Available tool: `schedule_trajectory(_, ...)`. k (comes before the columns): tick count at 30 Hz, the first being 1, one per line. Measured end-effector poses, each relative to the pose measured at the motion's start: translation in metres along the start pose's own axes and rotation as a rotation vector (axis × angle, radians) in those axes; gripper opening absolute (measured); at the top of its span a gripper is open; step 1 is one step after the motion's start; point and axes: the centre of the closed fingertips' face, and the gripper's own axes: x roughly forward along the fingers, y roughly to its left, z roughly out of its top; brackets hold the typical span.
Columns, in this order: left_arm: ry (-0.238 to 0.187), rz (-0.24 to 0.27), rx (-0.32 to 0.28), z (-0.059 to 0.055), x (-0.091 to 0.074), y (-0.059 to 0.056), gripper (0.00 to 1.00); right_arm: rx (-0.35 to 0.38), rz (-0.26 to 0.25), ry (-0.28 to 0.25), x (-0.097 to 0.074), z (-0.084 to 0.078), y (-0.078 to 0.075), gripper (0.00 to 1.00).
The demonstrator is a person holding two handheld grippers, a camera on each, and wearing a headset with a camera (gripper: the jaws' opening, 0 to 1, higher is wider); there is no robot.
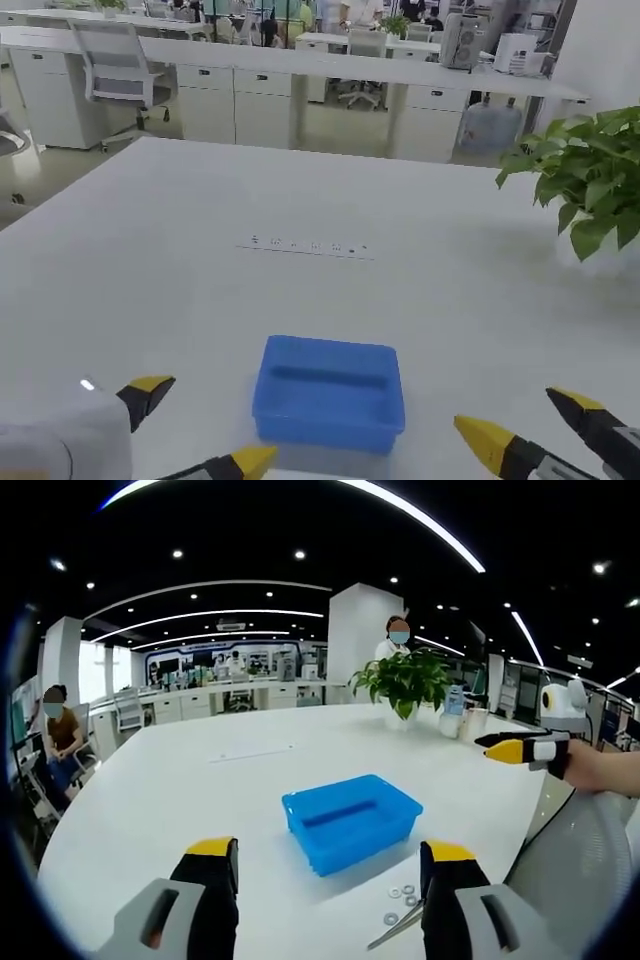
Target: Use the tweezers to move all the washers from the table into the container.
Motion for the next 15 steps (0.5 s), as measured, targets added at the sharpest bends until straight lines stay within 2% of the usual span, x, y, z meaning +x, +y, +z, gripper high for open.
schedule_trajectory(6, -0.041, 0.018, -0.039, 0.007, -0.004, 0.007, 0.73, -0.027, -0.006, -0.005, 0.001, 0.003, -0.001, 0.72)
schedule_trajectory(9, -0.055, 0.013, -0.064, 0.01, -0.006, 0.007, 0.71, -0.045, 0.012, 0.065, 0.0, -0.008, 0.001, 0.66)
schedule_trajectory(10, -0.032, -0.006, -0.066, 0.007, -0.006, 0.004, 0.64, -0.059, 0.012, 0.083, 0.0, -0.01, 0.001, 0.61)
schedule_trajectory(11, -0.026, -0.016, -0.06, 0.007, -0.006, 0.002, 0.59, -0.085, 0.027, 0.097, 0.0, -0.012, 0.004, 0.57)
schedule_trajectory(13, -0.038, -0.035, -0.042, 0.01, -0.007, -0.003, 0.53, -0.131, 0.067, 0.133, 0.001, -0.016, 0.013, 0.51)
schedule_trajectory(15, -0.002, -0.111, -0.016, 0.006, -0.006, -0.014, 0.51, -0.146, 0.12, 0.173, 0.003, -0.023, 0.027, 0.47)
